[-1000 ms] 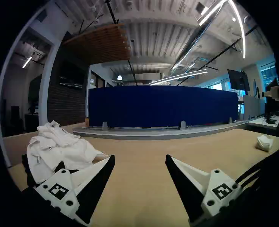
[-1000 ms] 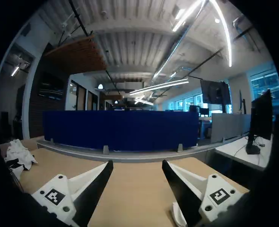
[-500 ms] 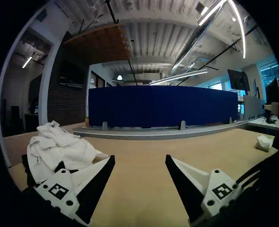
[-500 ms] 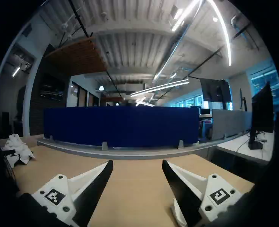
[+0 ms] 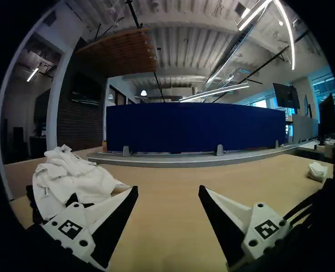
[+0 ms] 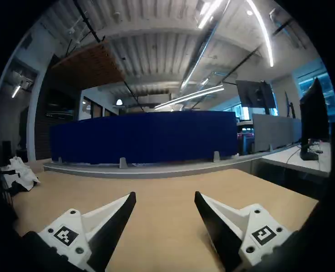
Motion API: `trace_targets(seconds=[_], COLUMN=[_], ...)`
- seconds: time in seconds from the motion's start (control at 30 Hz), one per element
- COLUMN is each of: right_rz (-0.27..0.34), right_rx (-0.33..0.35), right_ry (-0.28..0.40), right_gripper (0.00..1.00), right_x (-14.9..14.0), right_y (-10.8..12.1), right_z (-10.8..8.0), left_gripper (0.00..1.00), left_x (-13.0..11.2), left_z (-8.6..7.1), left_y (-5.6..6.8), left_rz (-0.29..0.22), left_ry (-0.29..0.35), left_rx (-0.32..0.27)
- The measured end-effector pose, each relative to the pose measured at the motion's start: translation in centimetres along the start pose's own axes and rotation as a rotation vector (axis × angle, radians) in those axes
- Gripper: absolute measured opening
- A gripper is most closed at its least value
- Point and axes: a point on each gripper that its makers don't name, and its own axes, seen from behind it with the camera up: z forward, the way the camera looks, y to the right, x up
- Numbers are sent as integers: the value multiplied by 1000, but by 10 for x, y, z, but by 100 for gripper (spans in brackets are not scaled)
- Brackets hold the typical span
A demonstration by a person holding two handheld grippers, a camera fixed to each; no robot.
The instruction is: Fold towel
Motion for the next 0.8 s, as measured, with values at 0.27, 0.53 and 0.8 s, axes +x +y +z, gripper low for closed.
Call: trace_targets(seconds=[0.27, 0.53, 0.8], right_rz=[2, -24, -29], right_rx=[3, 28, 33], right_ry=[-3, -1, -2], right_gripper=[100, 100, 100], right_x=[-11, -12, -12], right_y=[7, -1, -6], right_z=[-1, -2, -4], left_gripper=[99, 99, 99], left_x=[0, 0, 0], left_z=[0, 0, 0], left_y=[1, 0, 0], left_rz=[0, 0, 0], left_ry=[0, 0, 0], left_rx=[0, 0, 0])
